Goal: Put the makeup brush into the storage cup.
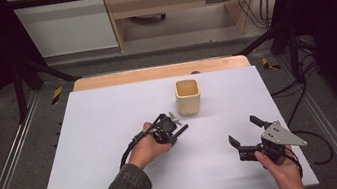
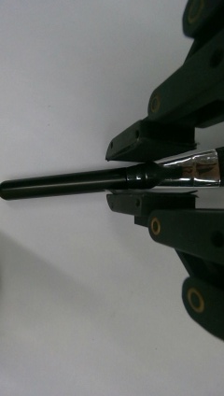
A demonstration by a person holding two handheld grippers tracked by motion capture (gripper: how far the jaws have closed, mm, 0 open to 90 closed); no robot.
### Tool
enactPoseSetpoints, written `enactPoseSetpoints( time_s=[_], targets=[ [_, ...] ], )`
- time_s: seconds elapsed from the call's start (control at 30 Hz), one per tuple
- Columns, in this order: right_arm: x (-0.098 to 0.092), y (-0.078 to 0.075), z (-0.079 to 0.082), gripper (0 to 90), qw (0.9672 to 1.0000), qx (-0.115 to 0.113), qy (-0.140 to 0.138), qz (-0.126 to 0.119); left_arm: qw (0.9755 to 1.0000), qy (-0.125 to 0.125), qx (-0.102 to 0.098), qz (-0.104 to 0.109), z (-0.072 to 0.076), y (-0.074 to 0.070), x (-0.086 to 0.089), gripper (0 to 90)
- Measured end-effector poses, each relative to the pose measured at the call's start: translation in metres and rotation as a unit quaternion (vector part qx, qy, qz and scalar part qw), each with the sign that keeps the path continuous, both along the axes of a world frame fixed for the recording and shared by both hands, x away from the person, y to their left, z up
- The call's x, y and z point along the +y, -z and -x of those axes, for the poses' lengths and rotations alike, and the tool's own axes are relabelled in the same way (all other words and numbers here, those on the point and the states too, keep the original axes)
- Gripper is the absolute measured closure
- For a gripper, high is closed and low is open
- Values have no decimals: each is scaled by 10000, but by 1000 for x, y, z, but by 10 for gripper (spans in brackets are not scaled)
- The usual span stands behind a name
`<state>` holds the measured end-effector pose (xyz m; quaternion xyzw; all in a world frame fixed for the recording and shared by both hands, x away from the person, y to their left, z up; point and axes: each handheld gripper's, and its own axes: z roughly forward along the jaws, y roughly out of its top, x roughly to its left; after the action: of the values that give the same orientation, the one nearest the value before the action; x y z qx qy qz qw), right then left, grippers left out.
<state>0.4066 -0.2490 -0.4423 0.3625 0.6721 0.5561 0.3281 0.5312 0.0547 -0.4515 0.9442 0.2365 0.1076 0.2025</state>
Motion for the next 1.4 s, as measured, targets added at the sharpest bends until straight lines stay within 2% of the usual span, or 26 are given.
enactPoseSetpoints(
  time_s=[0.07,0.3,0.37,0.63,0.77,0.93,1.0,1.07,1.13,1.17,1.27,1.4],
  targets=[
    [0,0,0,29,10000,-13,-6,8,10000,-1,16,2,0,0,0,769],
    [1,0,0,29,10000,6,-10,15,10000,76,4,-7,0,0,1,779],
    [1,0,0,29,10000,-4,-19,23,9999,83,-51,-52,0,-1,2,780],
    [3,1,0,29,10000,11,-55,64,9998,93,-174,-6,1,-8,10,782],
    [5,1,1,29,9999,21,-92,122,9997,92,-241,25,4,-16,16,782],
    [8,0,2,30,9996,32,-144,259,9991,111,-366,179,9,-30,25,782],
    [10,0,4,35,9993,-36,-147,353,9989,117,-399,222,12,-36,27,782],
    [13,1,4,42,9989,-36,-149,444,9987,139,-428,225,15,-42,29,782],
    [20,3,2,45,9974,14,-277,661,9985,168,-466,230,18,-47,31,782],
    [20,3,2,45,9974,14,-277,661,9984,193,-474,228,19,-50,31,782],
    [28,4,1,56,9952,-37,-366,904,9980,289,-504,244,23,-57,31,782],
    [40,2,1,67,9904,-155,-389,1317,9978,364,-525,198,24,-63,32,782]
  ],
)
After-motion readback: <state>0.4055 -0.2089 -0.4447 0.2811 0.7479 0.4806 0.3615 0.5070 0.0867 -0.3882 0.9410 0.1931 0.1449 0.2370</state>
